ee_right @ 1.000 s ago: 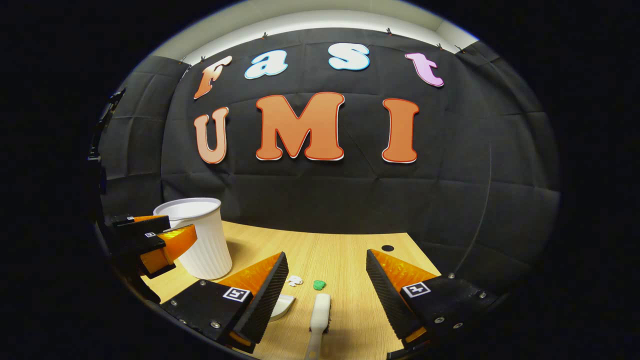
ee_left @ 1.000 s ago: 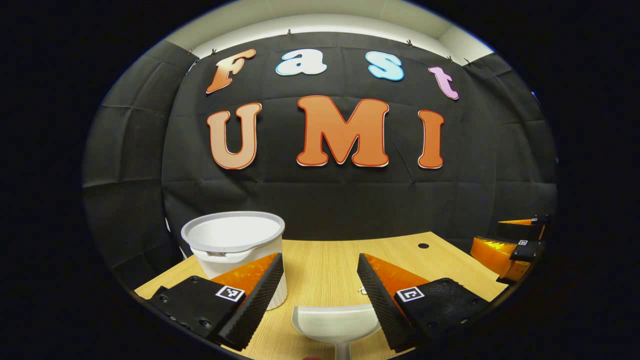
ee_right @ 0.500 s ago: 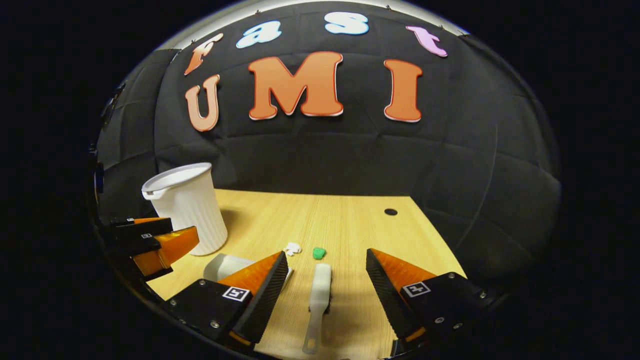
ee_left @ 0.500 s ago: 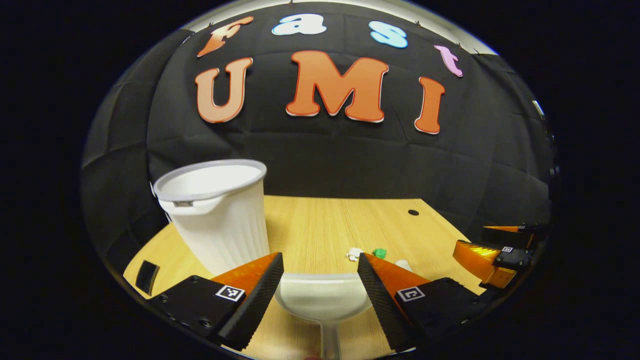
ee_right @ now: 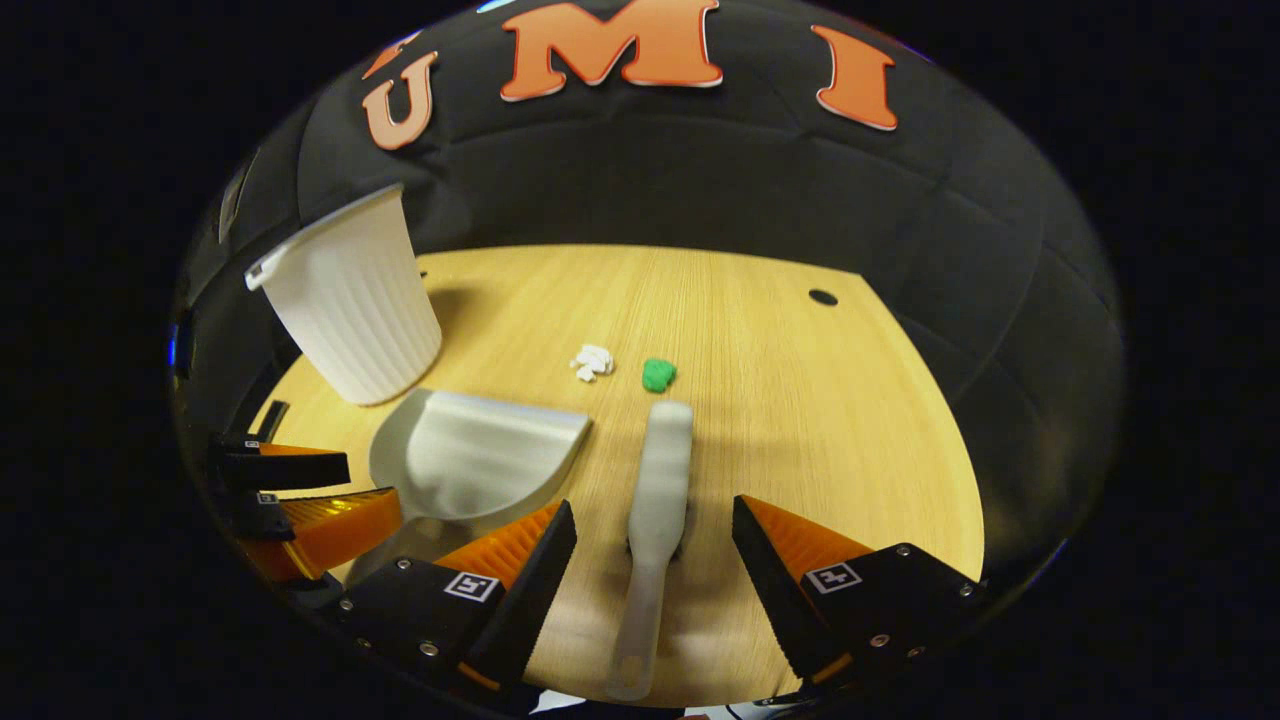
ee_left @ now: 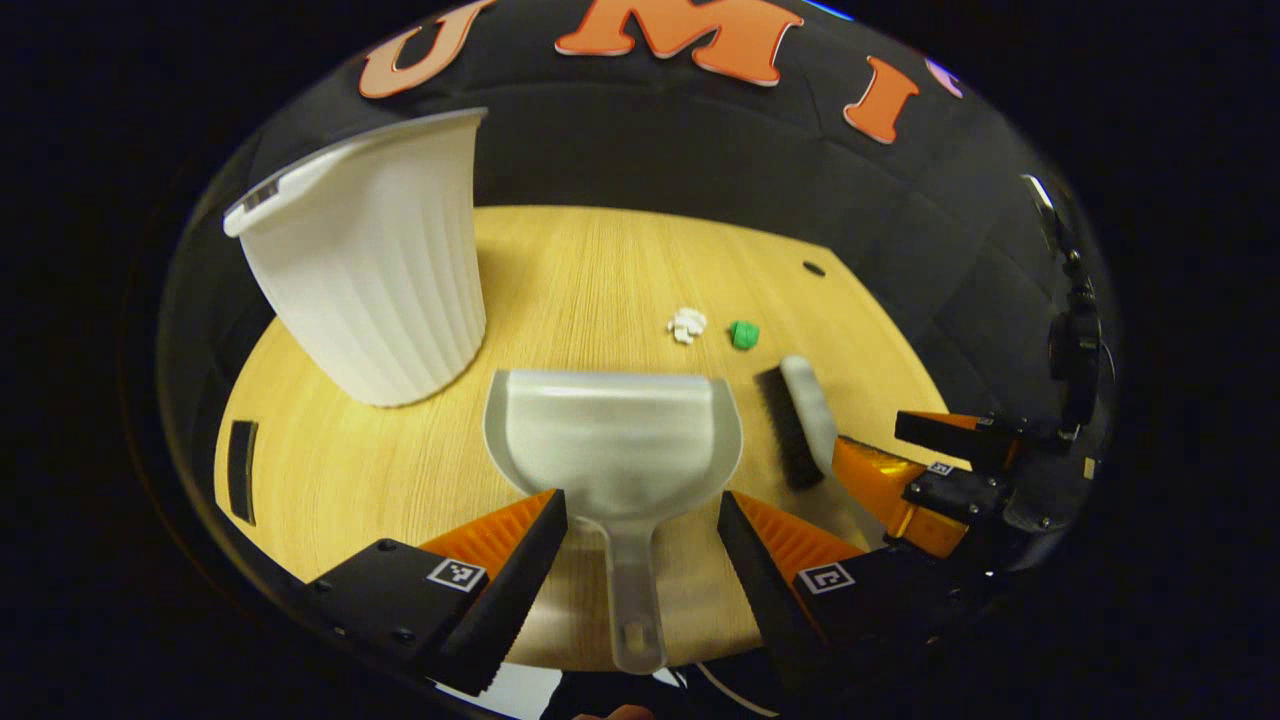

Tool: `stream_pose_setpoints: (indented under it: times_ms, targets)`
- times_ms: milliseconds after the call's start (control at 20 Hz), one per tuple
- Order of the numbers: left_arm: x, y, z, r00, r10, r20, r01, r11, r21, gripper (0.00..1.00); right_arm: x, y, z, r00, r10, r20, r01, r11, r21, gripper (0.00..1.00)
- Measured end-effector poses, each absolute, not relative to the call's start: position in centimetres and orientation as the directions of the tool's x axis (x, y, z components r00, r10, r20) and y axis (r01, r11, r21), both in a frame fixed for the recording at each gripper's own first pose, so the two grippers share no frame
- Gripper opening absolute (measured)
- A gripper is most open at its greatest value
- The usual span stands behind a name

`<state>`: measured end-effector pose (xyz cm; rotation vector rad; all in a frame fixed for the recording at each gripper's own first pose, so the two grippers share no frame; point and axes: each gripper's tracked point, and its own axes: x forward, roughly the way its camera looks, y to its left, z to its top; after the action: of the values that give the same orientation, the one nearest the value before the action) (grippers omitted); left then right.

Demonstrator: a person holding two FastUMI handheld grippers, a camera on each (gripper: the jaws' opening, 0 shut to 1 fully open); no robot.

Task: Pick up the small broom and dustpan from the desktop, sweep the trash into the dustpan with the broom, and then empty the trash into the garbage bin.

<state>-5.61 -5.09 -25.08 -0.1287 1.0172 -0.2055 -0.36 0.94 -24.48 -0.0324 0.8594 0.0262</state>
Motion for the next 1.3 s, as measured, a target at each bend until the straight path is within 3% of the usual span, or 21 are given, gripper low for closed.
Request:
stream_pose_setpoints:
  times_ms: [200,400,450,550,600,650,700,750,900,950,1000,1300]
  targets:
    - [-7.3,-3.9,-25.3,0.339,-0.225,-0.914,0.052,0.974,-0.22,0.98,-0.8,0.9,-28.2,0.535,0.004,-0.845,-0.004,1.0,0.002,0.96]
    - [-8.6,-3.2,-25.3,0.202,-0.231,-0.952,-0.012,0.971,-0.238,0.94,0.2,1.0,-30.0,0.476,0.005,-0.88,-0.013,1.0,-0.001,0.94]
    - [-8.4,-3.4,-25.4,0.186,-0.236,-0.954,-0.027,0.969,-0.245,0.91,0.5,1.0,-30.3,0.466,0.006,-0.885,-0.019,1.0,-0.003,0.91]
    - [-8.3,-3.7,-25.2,0.156,-0.225,-0.962,-0.031,0.972,-0.232,0.75,0.9,1.1,-30.7,0.453,0.009,-0.892,-0.018,1.0,0.001,0.67]
    - [-8.5,-3.6,-25.4,0.136,-0.219,-0.966,-0.028,0.974,-0.225,0.61,1.1,0.9,-30.8,0.447,0.004,-0.895,-0.016,1.0,-0.003,0.62]
    - [-8.9,-3.2,-25.6,0.121,-0.199,-0.972,-0.016,0.979,-0.203,0.55,1.1,0.9,-31.0,0.438,0.008,-0.899,-0.016,1.0,0.001,0.58]
    - [-8.9,-2.9,-24.6,0.11,-0.198,-0.974,0.01,0.98,-0.198,0.41,1.4,1.2,-31.3,0.429,0.017,-0.903,-0.022,1.0,0.008,0.46]
    - [-9.0,-2.7,-24.9,0.104,-0.197,-0.975,0.032,0.98,-0.195,0.38,1.5,1.3,-31.1,0.421,0.028,-0.907,-0.029,0.999,0.018,0.45]
    - [-8.3,-1.6,-24.3,0.113,-0.219,-0.969,0.13,0.97,-0.204,0.34,1.5,0.9,-30.3,0.4,0.063,-0.914,-0.06,0.997,0.043,0.37]
    - [-7.8,-1.0,-24.2,0.119,-0.224,-0.967,0.18,0.963,-0.201,0.34,1.8,0.5,-30.3,0.392,0.069,-0.918,-0.07,0.996,0.045,0.46]
    - [-7.1,-0.3,-24.0,0.124,-0.238,-0.963,0.232,0.951,-0.205,0.34,2.3,-0.1,-30.4,0.389,0.068,-0.919,-0.081,0.996,0.04,0.35]
    - [-3.5,3.6,-23.6,0.081,-0.295,-0.952,0.479,0.849,-0.222,0.31,7.0,-4.5,-29.5,0.343,0.092,-0.935,-0.187,0.982,0.028,0.34]
